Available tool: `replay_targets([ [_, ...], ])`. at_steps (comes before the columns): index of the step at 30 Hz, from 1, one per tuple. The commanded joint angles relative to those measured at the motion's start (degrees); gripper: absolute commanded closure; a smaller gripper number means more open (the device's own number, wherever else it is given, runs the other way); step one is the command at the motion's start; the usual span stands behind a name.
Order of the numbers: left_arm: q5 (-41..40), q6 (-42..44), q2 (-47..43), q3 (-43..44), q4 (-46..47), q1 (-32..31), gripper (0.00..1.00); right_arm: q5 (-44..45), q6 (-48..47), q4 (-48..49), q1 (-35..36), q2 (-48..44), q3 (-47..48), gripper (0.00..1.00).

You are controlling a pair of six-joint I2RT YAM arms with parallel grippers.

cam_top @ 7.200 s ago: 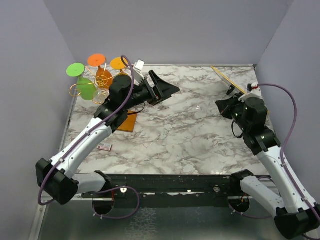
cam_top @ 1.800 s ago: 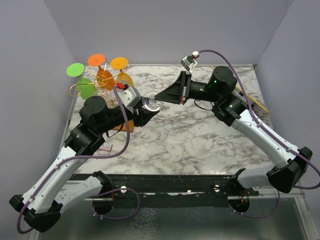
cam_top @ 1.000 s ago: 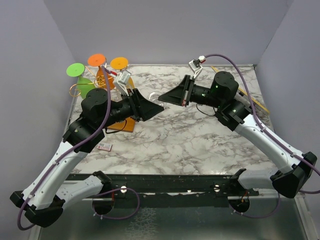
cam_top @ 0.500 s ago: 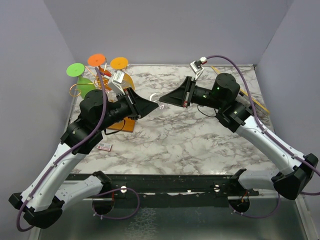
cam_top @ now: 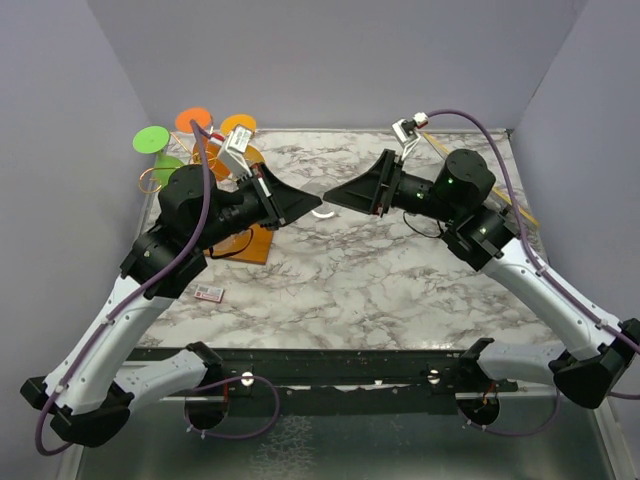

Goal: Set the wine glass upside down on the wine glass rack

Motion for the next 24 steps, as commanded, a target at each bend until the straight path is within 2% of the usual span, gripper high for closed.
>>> replay_targets([
  [1, 4.47, 0.71, 4.34, 8.06, 1.65, -0.02, 1.00, 7.90, -2.16, -2.59, 0.07, -2.76, -0.20, 0.28],
  [5, 3.87, 3.48, 9.69, 16.72, -1.12, 0.44, 1.00, 17.75, -6.74, -5.91, 0.13, -6.43, 0.91, 0.19],
  [11, 0.93, 8.20, 15.85, 29.89, -3.86, 2.43, 1.00, 29.50, -9.59, -7.12, 0.07, -13.71, -2.07, 0.16],
  [16, -10.25, 14.27, 18.63, 41.01, -7.82, 3.24, 1.00, 33.12, -10.41, -7.80, 0.12, -16.95, -4.05, 0.16],
  [24, -33.19, 22.81, 17.85, 43.76, -11.53, 3.33, 1.00, 32.80, -11.17, -8.88, 0.07, -16.46, -4.76, 0.16],
])
